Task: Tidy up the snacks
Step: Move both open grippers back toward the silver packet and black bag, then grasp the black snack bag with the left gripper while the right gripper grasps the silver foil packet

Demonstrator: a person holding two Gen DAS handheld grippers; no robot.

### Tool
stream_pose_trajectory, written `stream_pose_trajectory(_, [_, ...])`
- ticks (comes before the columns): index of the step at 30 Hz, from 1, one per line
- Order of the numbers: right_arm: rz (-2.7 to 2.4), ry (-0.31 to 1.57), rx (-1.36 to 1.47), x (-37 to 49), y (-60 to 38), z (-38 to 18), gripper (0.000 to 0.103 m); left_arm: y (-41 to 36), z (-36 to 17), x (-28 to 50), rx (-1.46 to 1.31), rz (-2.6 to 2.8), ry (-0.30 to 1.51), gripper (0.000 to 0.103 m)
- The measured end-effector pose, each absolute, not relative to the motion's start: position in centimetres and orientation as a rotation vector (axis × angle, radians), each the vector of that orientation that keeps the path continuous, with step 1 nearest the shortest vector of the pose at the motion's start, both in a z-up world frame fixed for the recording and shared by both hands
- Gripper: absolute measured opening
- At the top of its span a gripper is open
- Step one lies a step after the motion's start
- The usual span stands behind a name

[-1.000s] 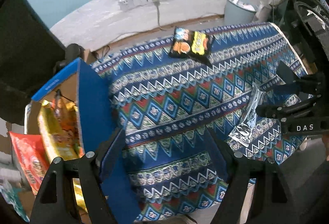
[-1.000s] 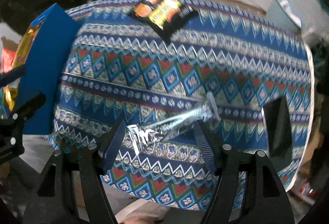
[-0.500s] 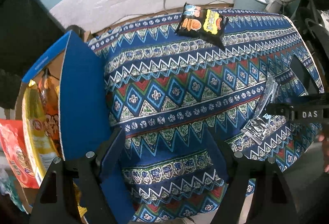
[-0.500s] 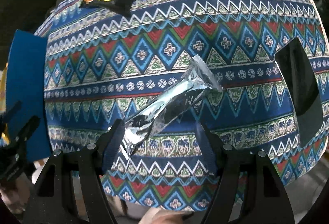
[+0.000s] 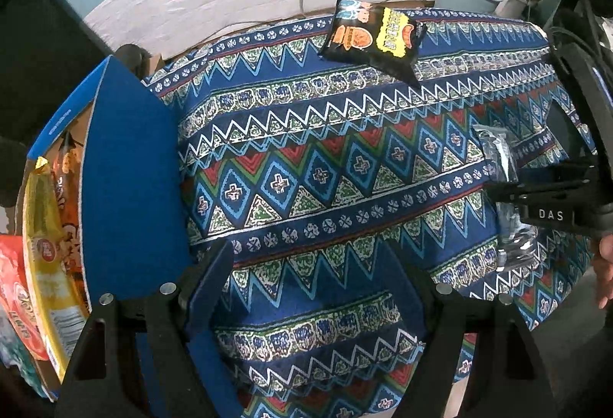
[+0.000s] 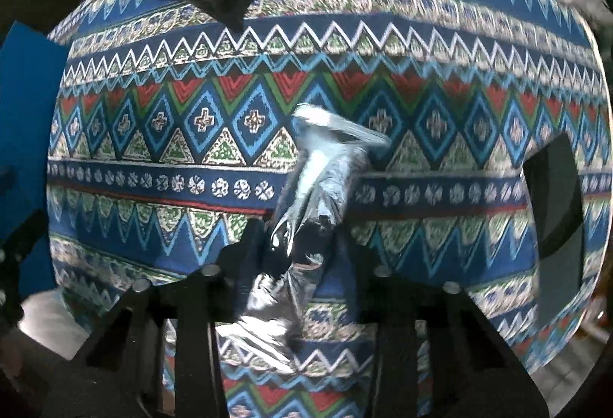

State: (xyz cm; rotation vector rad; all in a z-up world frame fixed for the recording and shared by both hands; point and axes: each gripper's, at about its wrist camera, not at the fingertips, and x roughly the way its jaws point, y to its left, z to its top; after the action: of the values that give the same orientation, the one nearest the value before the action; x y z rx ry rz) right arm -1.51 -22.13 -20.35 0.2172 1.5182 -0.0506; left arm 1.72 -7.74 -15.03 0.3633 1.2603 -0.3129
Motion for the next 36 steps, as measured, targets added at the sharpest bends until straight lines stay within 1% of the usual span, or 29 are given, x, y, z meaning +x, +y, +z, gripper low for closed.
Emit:
stream_pose_trajectory(1, [-0.048, 1.513, 0.175, -1.3, -21.8, -20.1, 0.03, -7.8, -15.2, 1.9, 0.361, -0.311, 1.265, 0.08])
stream_pose_trajectory(3, [-0.05, 1.499, 0.116, -1.4, -21.3, -20.2, 0.029, -8.0, -15.5, 2.1, 0.36, -0.31, 1.272, 0.08])
stream_pose_trajectory(11, [-0.03, 1.471, 0.044, -0.5, -20.4, -19.6, 0.028, -8.9, -15.9, 3.4, 0.309, -0.324, 1.277, 0.08])
stream_pose_trajectory(16, [-0.033, 1.428, 0.055, 0.5, -21.3, -18.1, 0.028, -10.1, -15.9, 4.9, 0.265, -0.346, 1.259, 0.087])
stream_pose_trajectory(22, [-0.044, 1.378, 0.051, 2.6, -23.0, -16.5, 0.028, -11.9, -16.0, 7.3, 0.218, -0.375, 1.239, 0.087])
stream_pose_trajectory(30, [-0.051, 1.334, 0.033, 5.4, -26.2, -15.4, 0.028, -15.0, -15.6, 11.1, 0.253, -0.405, 1.199, 0.087])
stream_pose_trajectory(36, [-0.049, 1.305, 0.101, 6.9, -29.0, -15.0, 0.028, -18.0, -16.3, 14.1, 0.282, -0.449, 1.215, 0.087])
